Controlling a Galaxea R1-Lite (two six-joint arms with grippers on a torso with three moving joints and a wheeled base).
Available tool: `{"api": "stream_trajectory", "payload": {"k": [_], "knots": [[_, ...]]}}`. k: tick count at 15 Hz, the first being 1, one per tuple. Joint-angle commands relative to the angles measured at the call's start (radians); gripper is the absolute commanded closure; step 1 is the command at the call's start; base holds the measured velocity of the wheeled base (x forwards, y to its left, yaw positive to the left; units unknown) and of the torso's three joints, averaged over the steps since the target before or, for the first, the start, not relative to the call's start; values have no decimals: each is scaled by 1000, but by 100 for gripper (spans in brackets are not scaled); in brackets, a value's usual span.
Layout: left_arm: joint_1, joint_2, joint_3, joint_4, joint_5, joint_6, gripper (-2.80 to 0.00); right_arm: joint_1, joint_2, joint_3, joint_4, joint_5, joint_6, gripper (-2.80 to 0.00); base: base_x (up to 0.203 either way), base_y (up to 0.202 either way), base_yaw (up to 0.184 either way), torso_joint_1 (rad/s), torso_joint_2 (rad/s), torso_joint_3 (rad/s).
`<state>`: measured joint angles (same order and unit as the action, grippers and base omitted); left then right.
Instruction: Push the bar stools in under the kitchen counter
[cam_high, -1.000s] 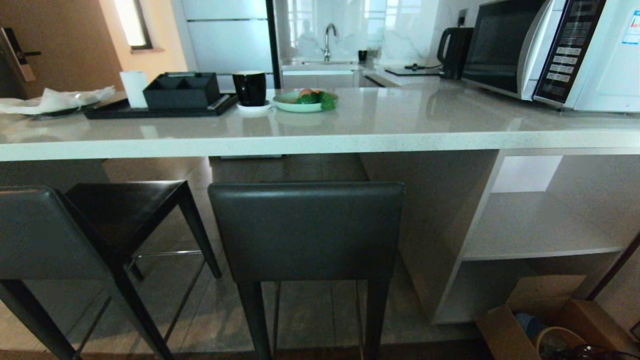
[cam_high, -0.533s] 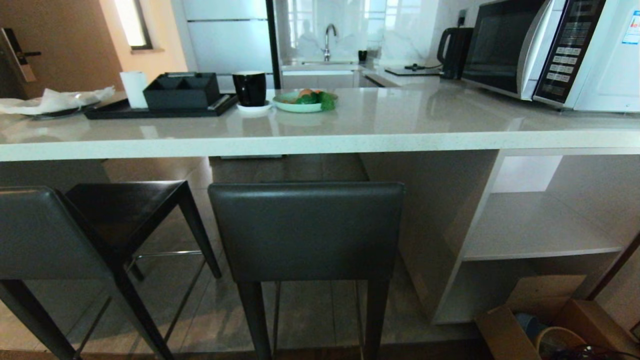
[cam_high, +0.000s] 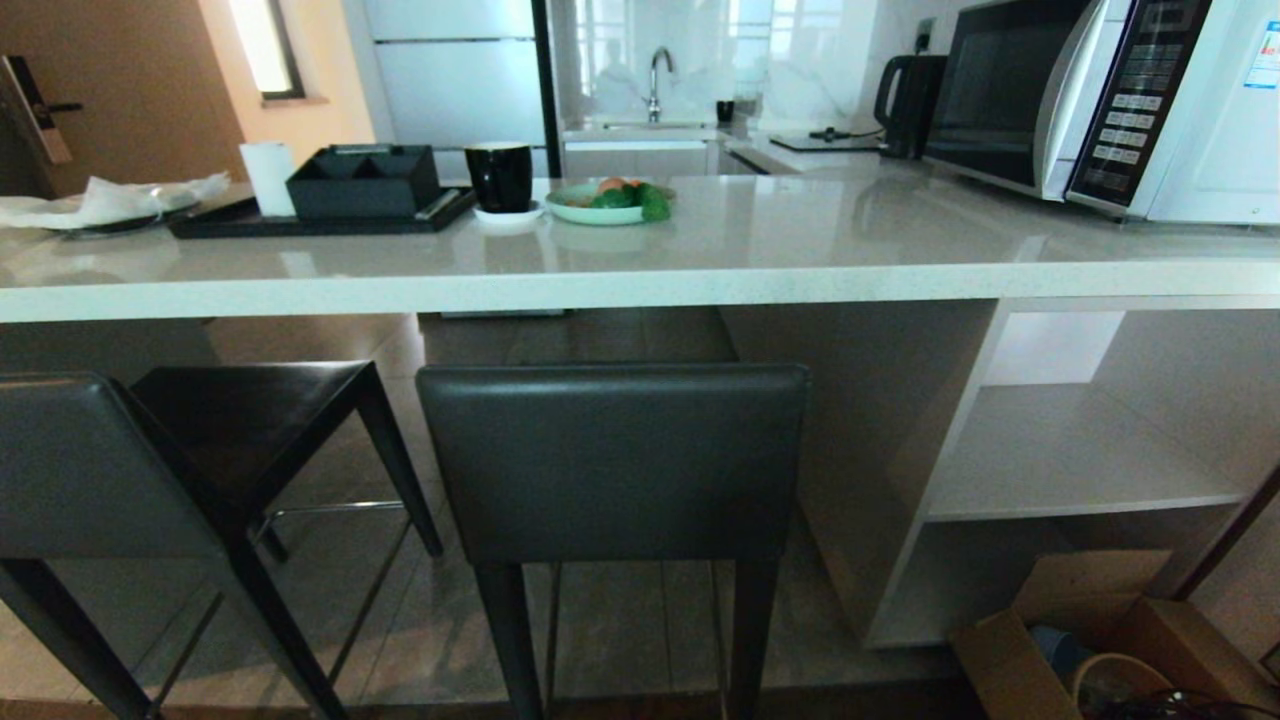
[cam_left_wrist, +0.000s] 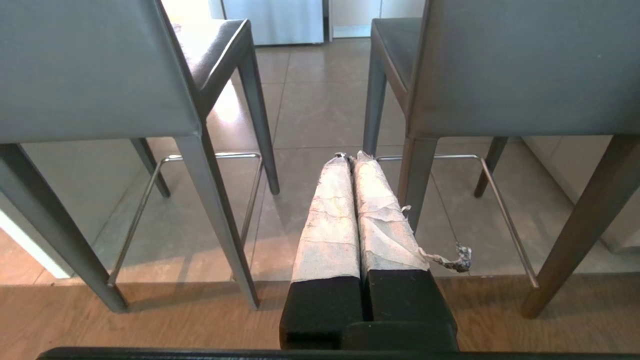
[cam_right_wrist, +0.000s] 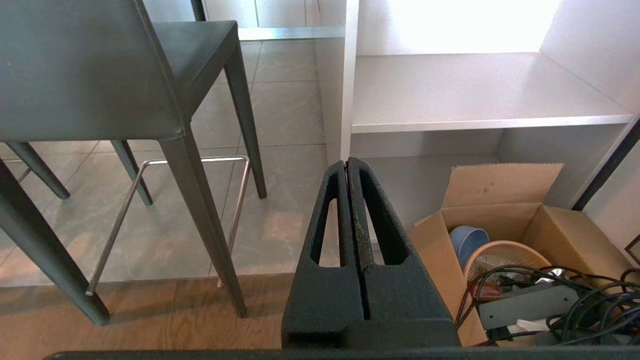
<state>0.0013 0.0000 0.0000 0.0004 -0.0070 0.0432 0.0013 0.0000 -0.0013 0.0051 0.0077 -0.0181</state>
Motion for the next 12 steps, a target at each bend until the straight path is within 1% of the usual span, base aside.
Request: {"api": "stream_trajectory", "payload": {"k": [1, 10, 12], "knots": [[0, 2, 0, 0, -1, 0, 0, 0, 0, 3, 2, 0, 0, 0, 0, 0, 0, 0, 0, 0], [0, 2, 0, 0, 2, -2, 0, 0, 0, 3, 2, -2, 0, 0, 0, 0, 0, 0, 0, 0], [0, 2, 0, 0, 2, -11, 0, 0, 0, 3, 3, -2, 0, 0, 0, 0, 0, 0, 0, 0]]}}
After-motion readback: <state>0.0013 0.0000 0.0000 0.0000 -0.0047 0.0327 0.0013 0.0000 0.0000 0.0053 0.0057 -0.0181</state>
